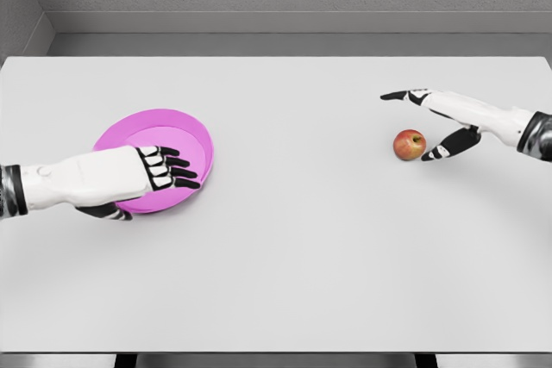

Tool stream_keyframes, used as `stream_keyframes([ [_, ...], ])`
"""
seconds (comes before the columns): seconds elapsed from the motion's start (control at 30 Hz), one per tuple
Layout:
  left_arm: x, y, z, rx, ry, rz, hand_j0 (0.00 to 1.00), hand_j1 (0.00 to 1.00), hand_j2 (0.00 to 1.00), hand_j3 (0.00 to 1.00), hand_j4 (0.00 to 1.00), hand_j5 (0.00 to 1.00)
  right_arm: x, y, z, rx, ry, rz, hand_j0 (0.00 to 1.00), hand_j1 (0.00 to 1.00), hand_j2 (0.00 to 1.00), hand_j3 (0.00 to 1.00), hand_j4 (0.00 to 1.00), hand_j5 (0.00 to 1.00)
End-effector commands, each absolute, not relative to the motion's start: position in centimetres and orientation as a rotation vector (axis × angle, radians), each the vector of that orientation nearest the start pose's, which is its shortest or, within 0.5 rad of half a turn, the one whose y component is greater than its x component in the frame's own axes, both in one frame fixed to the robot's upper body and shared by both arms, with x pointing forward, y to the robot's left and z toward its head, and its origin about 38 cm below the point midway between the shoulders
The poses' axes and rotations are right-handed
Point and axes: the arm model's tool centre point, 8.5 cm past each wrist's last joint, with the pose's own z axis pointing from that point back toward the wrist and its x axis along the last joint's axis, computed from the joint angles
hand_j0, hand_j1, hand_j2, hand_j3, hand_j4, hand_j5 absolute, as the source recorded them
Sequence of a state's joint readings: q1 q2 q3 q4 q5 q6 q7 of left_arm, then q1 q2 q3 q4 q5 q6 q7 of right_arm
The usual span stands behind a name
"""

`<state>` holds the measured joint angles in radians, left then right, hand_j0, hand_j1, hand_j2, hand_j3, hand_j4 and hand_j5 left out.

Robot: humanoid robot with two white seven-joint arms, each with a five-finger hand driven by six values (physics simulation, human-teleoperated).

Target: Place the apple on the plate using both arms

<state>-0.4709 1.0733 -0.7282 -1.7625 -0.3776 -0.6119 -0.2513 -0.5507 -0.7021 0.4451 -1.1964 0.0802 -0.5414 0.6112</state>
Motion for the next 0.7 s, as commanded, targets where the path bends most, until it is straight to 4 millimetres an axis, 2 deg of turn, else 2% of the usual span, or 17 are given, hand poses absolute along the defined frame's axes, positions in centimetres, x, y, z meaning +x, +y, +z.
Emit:
stream_keyframes([
  [0.0,34.5,28.9,19.9,-0.315,2.069,2.91,1.0,1.0,1.0,1.0,1.0,1.0,45.1,-34.5,17.2,-0.168,-1.469,1.624,1.0,1.0,1.0,1.0,1.0,1.0],
  [0.13,34.5,28.9,20.0,-0.316,2.068,2.908,1.0,1.0,1.0,1.0,1.0,1.0,45.0,-34.7,16.8,-0.175,-1.461,1.655,1.0,1.0,1.0,1.0,1.0,1.0],
  [0.2,34.5,28.9,19.9,-0.314,2.067,2.91,1.0,1.0,1.0,1.0,1.0,1.0,45.1,-34.1,16.1,-0.186,-1.436,1.691,1.0,1.0,1.0,1.0,1.0,1.0],
  [0.5,34.6,28.8,20.2,-0.321,2.065,2.904,1.0,1.0,1.0,1.0,1.0,1.0,45.5,-34.3,16.2,-0.218,-1.409,1.714,1.0,1.0,1.0,1.0,1.0,1.0],
  [0.67,34.7,28.8,20.2,-0.322,2.063,2.904,1.0,1.0,1.0,1.0,1.0,1.0,45.8,-33.4,14.9,-0.191,-1.404,1.696,1.0,1.0,1.0,1.0,1.0,1.0],
])
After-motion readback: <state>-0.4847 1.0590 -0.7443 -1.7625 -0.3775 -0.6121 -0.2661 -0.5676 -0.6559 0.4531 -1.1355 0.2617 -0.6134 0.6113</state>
